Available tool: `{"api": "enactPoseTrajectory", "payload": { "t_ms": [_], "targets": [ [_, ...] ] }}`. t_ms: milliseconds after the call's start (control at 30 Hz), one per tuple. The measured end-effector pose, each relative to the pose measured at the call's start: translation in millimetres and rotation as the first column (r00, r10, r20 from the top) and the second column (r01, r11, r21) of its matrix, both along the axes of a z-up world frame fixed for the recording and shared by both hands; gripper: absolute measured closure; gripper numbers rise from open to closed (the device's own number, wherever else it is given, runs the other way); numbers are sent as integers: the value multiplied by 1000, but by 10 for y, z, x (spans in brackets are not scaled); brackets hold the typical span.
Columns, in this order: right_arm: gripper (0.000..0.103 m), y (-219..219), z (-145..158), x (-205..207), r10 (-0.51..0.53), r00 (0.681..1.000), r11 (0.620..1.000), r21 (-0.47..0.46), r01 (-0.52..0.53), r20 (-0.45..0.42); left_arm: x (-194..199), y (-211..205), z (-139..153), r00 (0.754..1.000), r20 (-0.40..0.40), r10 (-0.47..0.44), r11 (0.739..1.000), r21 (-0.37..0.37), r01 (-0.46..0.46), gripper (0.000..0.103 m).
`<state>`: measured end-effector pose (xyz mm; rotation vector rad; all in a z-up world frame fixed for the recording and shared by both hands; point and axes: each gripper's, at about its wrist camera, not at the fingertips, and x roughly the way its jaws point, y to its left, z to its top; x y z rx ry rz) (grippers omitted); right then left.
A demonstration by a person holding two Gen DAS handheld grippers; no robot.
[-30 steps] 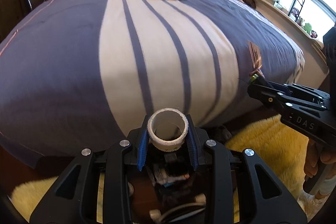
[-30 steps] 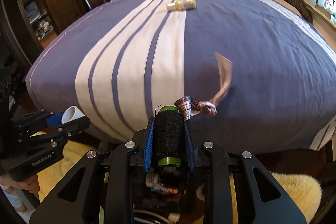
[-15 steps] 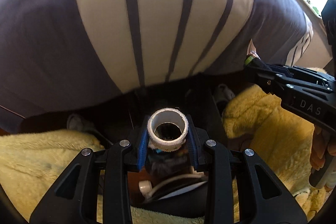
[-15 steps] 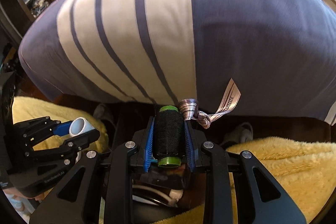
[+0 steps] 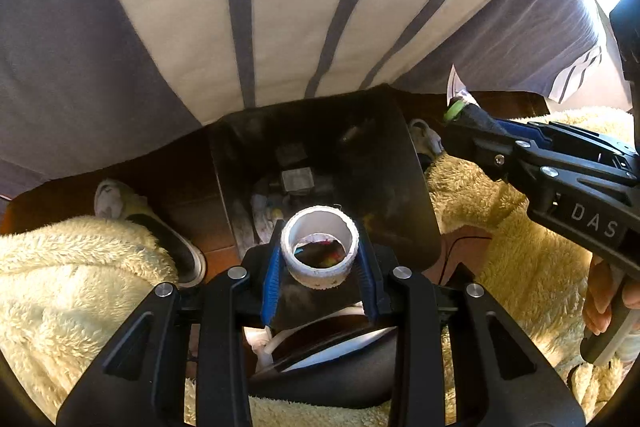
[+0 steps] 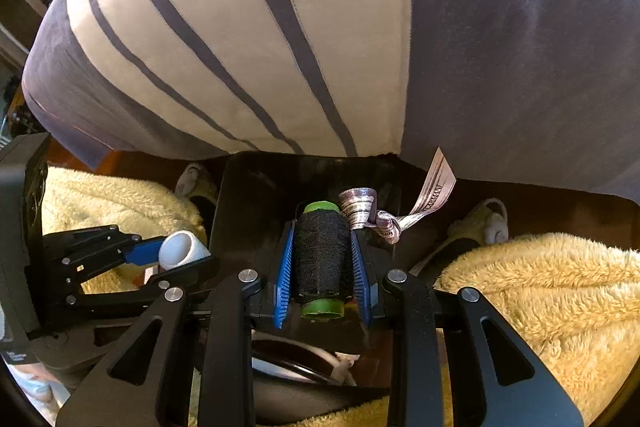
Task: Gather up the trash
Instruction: 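Lower both tools to the black bin and open them to drop the items, then raise both tools back over the bed toward the lotion bottle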
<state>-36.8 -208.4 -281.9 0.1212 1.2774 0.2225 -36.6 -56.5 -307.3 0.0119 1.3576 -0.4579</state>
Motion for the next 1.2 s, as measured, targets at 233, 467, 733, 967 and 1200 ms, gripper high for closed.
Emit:
{"api": "enactPoseTrajectory", "payload": {
  "t_ms": [233, 467, 733, 967, 1200],
  "targets": [
    [72, 13, 2, 15, -7, 1000, 1000, 24, 7, -2, 21, 8, -51, 1000, -6, -4, 1000, 5, 4, 71],
    [52, -82, 176, 3, -47, 998, 999, 17, 47, 47, 9, 73, 110, 998, 52, 26, 999, 33, -27, 47],
    [13, -407, 960, 41, -135, 955, 988, -35, 150, 266, 91, 199, 818, 970, 239, 44, 998, 27, -52, 21],
    [8, -551, 1600, 336, -154, 897, 982, -39, 187, 415, 404, 263, 1615, 907, 416, 68, 997, 5, -77, 18],
    [8, -684, 1896, 765, -171, 871, 977, -34, 209, 461, 920, 275, 1997, 869, 486, 90, 994, 14, -111, 18]
  ]
}}
